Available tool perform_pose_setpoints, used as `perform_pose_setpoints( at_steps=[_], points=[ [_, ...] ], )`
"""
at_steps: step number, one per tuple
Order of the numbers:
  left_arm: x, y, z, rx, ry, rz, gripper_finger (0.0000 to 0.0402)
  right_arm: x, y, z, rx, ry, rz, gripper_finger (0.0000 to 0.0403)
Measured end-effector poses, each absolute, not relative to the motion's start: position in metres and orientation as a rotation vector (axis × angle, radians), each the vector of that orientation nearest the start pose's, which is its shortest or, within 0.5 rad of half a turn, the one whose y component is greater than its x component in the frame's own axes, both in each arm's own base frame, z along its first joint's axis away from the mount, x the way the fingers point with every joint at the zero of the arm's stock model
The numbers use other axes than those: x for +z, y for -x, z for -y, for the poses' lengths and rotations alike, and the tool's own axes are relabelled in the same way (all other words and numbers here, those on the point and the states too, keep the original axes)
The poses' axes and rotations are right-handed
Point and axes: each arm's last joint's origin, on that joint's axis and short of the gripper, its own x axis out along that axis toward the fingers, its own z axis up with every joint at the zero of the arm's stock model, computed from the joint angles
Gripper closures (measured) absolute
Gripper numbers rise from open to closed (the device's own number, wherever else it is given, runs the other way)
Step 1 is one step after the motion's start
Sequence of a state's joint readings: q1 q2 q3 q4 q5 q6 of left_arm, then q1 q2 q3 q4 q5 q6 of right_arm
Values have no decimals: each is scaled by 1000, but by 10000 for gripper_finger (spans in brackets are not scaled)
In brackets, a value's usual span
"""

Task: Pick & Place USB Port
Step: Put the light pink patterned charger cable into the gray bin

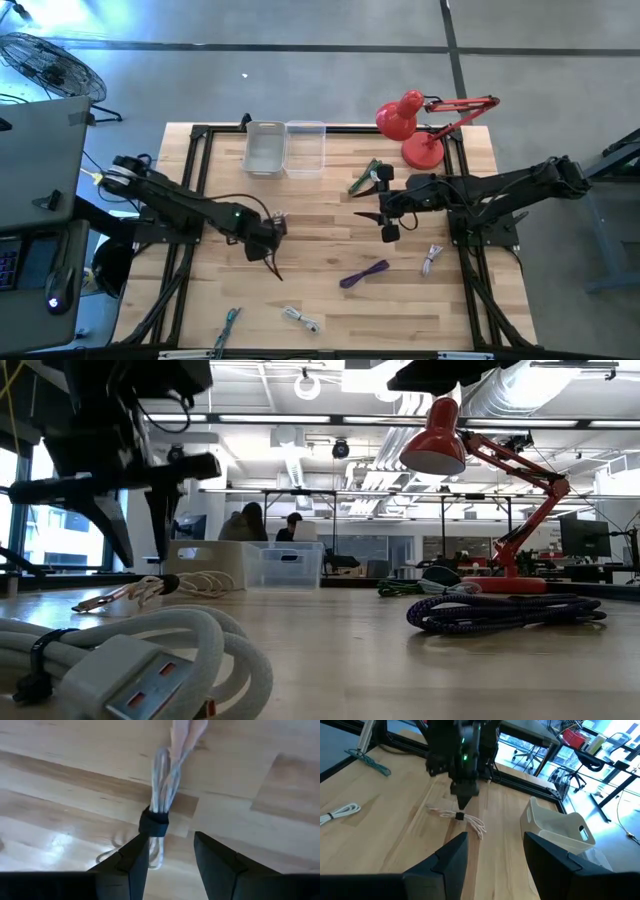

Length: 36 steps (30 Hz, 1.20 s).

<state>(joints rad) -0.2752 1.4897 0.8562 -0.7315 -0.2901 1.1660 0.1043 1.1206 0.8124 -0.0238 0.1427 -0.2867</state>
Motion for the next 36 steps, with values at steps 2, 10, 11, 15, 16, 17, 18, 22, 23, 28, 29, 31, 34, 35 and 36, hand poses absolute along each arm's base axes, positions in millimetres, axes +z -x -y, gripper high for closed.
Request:
perform_pose_setpoints(
  at_steps=[2, 10, 11, 15, 16, 17, 18, 22, 23, 28, 29, 31, 34, 35, 36],
  points=[
    [169, -246, 60, -778, -1397, -1248, 250, 293, -247, -22, 7, 314, -327, 219],
    [158, -251, 59, -756, -1475, -1309, 250, 293, -247, -22, 6, 309, -326, 219],
    [158, -251, 59, -756, -1475, -1310, 250, 293, -247, -22, 6, 309, -326, 219],
    [158, -252, 58, -719, -1497, -1316, 250, 293, -247, -22, 6, 309, -327, 218],
    [158, -251, 58, -705, -1510, -1326, 250, 293, -247, -22, 6, 308, -326, 218],
    [159, -251, 57, -687, -1525, -1336, 250, 293, -247, -22, 6, 308, -326, 219],
    [159, -252, 57, -668, -1540, -1344, 250, 293, -247, -22, 6, 308, -327, 220],
    [160, -252, 56, -636, -1565, -1358, 250, 293, -247, -22, 6, 308, -327, 221],
    [160, -252, 56, -636, -1564, -1357, 250, 293, -247, -22, 6, 308, -327, 221],
    [159, -253, 57, -654, -1540, -1331, 250, 293, -247, -22, 6, 308, -327, 221],
    [159, -253, 57, -655, -1539, -1330, 250, 293, -247, -22, 6, 308, -327, 222],
    [159, -253, 57, -661, -1534, -1327, 250, 293, -247, -22, 6, 308, -327, 221],
    [159, -254, 58, -673, -1520, -1314, 250, 293, -247, -22, 6, 308, -327, 222],
    [159, -254, 58, -670, -1520, -1309, 250, 293, -247, -22, 6, 308, -327, 222],
    [159, -255, 58, -664, -1519, -1300, 250, 293, -247, -22, 6, 308, -327, 222]
  ],
)
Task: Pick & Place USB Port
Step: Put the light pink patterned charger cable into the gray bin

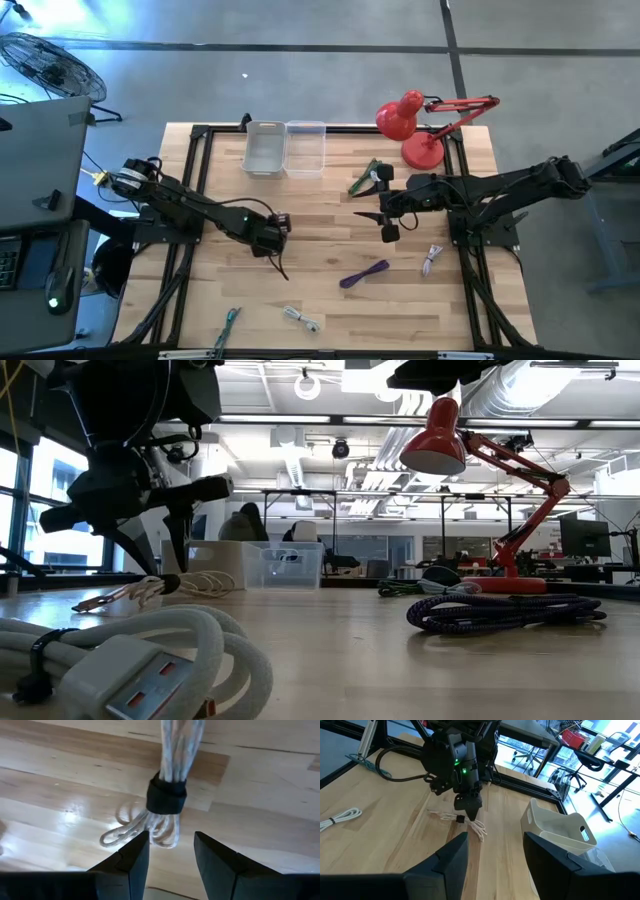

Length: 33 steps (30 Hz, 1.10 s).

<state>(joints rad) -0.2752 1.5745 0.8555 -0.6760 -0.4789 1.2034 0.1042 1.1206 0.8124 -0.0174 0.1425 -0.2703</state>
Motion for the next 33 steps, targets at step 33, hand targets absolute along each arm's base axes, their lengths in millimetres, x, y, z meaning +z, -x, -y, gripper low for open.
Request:
perform_pose_setpoints(
  at_steps=[33],
  points=[
    [139, -276, 24, -602, -1301, -1328, 389, 293, -247, -22, -8, 258, -326, 222]
  ],
)
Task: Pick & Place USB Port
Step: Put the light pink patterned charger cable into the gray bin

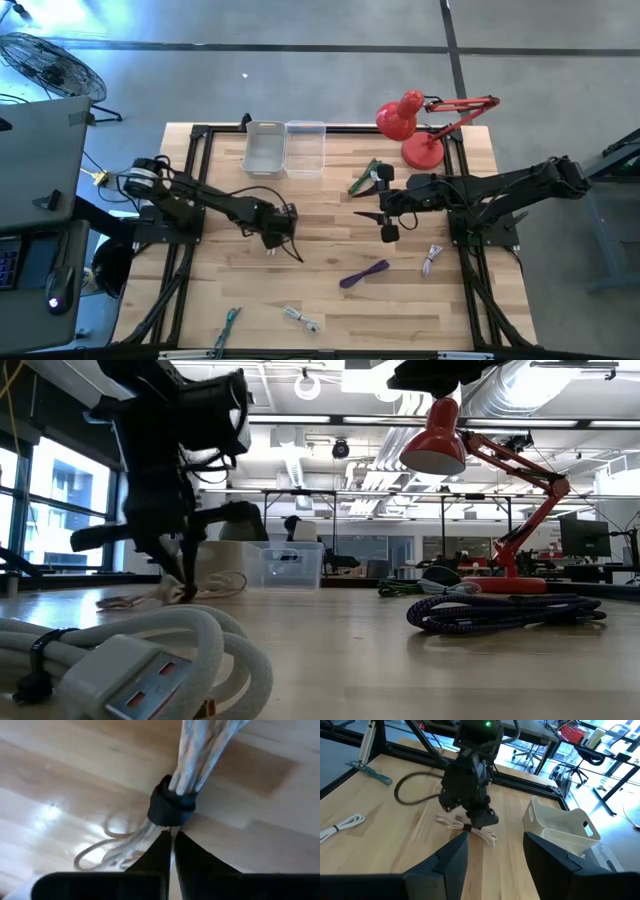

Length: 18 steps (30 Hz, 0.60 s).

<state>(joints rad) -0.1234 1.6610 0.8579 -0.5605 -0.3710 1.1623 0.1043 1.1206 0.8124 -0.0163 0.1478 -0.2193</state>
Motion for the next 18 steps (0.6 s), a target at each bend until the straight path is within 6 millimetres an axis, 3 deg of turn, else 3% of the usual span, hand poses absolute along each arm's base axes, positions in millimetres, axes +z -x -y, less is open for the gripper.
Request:
perform_pose_setpoints(
  at_steps=[9, 18],
  points=[
    [142, -277, 22, -487, -1285, -1356, 399, 292, -247, -22, -8, 266, -325, 222],
    [166, -284, 26, -315, -1291, -1449, 400, 292, -247, -22, -5, 268, -333, 222]
  ],
)
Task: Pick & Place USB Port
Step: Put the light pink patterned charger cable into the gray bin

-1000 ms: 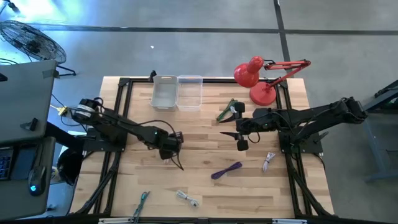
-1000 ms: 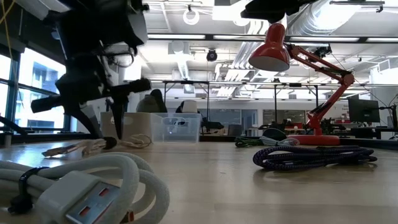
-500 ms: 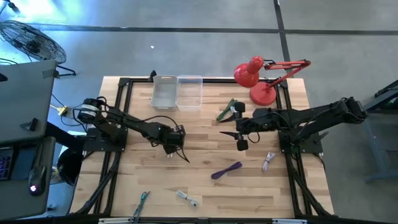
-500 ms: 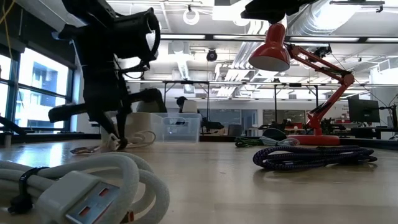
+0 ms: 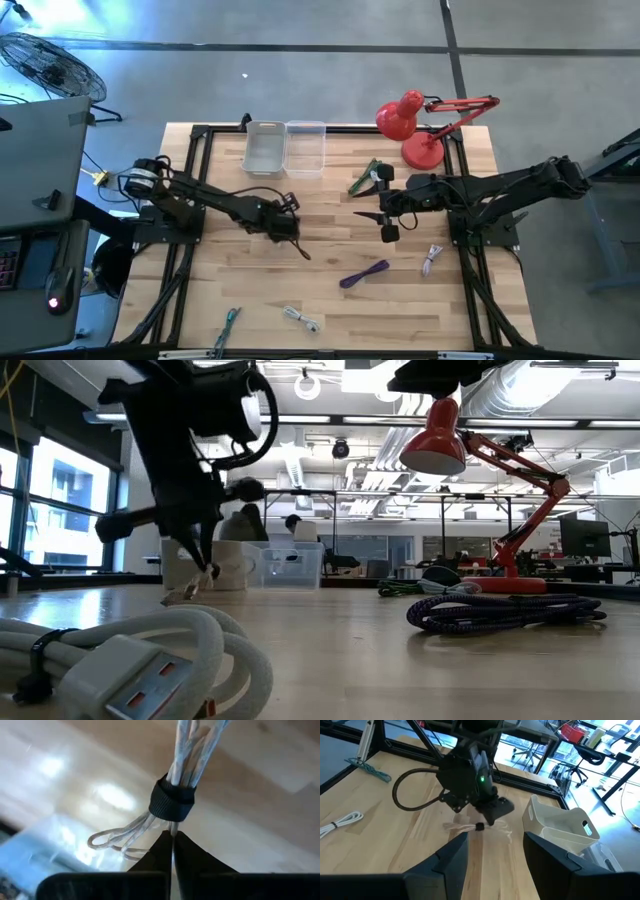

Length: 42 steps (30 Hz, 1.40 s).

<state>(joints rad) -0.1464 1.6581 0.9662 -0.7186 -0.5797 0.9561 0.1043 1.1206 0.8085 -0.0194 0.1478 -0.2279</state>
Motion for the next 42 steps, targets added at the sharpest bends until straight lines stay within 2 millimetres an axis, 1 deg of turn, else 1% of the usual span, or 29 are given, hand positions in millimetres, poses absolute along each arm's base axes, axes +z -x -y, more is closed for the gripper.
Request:
perform_pose_setpoints(
  at_steps=[3, 6, 10, 14, 18, 21, 24, 27, 29, 31, 34, 38, 40, 42],
  points=[
    [180, -283, 30, -280, -1276, -1509, 401, 292, -247, -22, -5, 268, -332, 222],
    [198, -283, 38, -219, -1307, -1556, 401, 292, -247, -22, -4, 268, -334, 222],
    [230, -279, 45, -110, -1378, -1585, 401, 291, -247, -22, -3, 270, -345, 221],
    [270, -269, 42, 25, -1384, -1587, 401, 289, -246, -21, 0, 272, -367, 222],
    [307, -255, 26, 154, -1330, -1568, 401, 287, -245, -21, 1, 273, -381, 222],
    [330, -240, 7, 244, -1247, -1537, 402, 287, -245, -22, 2, 273, -384, 222],
    [347, -223, -16, 343, -1144, -1525, 401, 287, -245, -22, 3, 271, -385, 221],
    [360, -205, -38, 470, -1022, -1505, 401, 286, -245, -22, 1, 259, -394, 222],
    [366, -198, -52, 546, -928, -1467, 401, 285, -245, -22, 1, 256, -400, 222],
    [373, -193, -65, 633, -789, -1380, 401, 285, -245, -22, 1, 255, -402, 222],
    [379, -193, -83, 738, -561, -1222, 401, 285, -244, -22, 6, 254, -405, 222],
    [378, -191, -102, 834, -351, -1123, 401, 285, -244, -22, 6, 254, -409, 222],
    [374, -193, -111, 872, -245, -1093, 401, 284, -244, -22, 7, 255, -414, 222],
    [363, -193, -120, 890, -151, -1109, 401, 283, -244, -22, 8, 256, -426, 221]
  ],
)
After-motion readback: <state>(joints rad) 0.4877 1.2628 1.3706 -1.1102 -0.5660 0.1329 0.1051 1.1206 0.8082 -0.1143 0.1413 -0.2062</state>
